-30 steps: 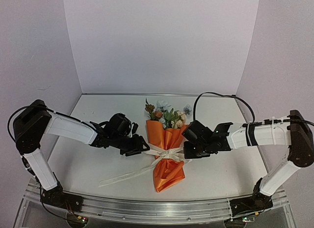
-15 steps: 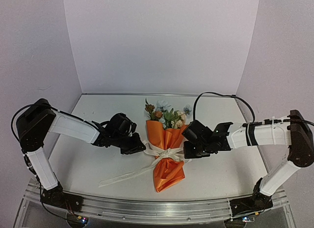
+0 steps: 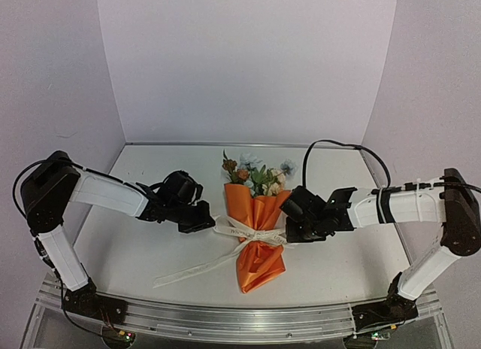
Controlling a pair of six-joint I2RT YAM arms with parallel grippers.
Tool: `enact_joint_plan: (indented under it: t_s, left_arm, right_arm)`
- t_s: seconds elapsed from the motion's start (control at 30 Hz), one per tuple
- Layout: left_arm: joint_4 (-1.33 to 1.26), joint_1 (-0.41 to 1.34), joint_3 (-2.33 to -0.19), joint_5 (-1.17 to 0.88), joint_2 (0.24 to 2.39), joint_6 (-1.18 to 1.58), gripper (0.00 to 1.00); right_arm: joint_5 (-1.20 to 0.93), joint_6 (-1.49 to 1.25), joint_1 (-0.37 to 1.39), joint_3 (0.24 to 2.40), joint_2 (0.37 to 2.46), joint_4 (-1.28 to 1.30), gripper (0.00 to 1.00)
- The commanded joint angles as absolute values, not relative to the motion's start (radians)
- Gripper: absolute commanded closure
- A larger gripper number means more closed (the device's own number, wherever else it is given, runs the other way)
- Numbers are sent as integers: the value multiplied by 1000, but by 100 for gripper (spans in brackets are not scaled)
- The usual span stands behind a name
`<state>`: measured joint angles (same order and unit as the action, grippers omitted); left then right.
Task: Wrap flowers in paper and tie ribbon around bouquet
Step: Tie the half-tied ribbon around the folded bouquet.
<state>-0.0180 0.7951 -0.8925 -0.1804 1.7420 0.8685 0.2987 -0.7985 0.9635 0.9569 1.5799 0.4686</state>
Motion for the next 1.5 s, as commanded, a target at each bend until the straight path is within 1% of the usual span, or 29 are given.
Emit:
enact_joint_plan:
  t_s: [0.0,0.27,0.5,0.6,0.77,1.13,1.27,1.37,1.4,1.47]
  left_arm:
    - [32,762,-880,-143,1672,813,100]
    - [21,747,-893,-206,1674,766,100]
    - [29,741,-875,-200,1663,758,100]
    - [18,741,-882,-225,1673,747,100]
    - [8,742,-895,-249,1680,719,100]
    - [54,726,-918,-223,1668,649,100]
    - [63,718,-960,-280,1690,610,100]
    - [42,718,-972,-326,1714,637,100]
    - [34,718,-970,-338,1723,655,99]
    - [-4,721,-953,-357,1734,698,87]
  right_arm:
    - [344,-849,955,930,1565,502,100]
    - [329,-842,955,929,1559,502,100]
    - [345,-842,954,928,1543,520,100]
    - [319,-815,967,954,1547,513,100]
    - [322,-767,1045,1045,1578,516,100]
    - [312,-817,1049,990,1610,514,100]
    - [286,-817,1051,997,1631,503,100]
    - [279,-821,1052,999,1637,490,100]
    - [280,-824,1052,1000,1638,487,100]
    - [276,-826,1051,1004,1639,481,100]
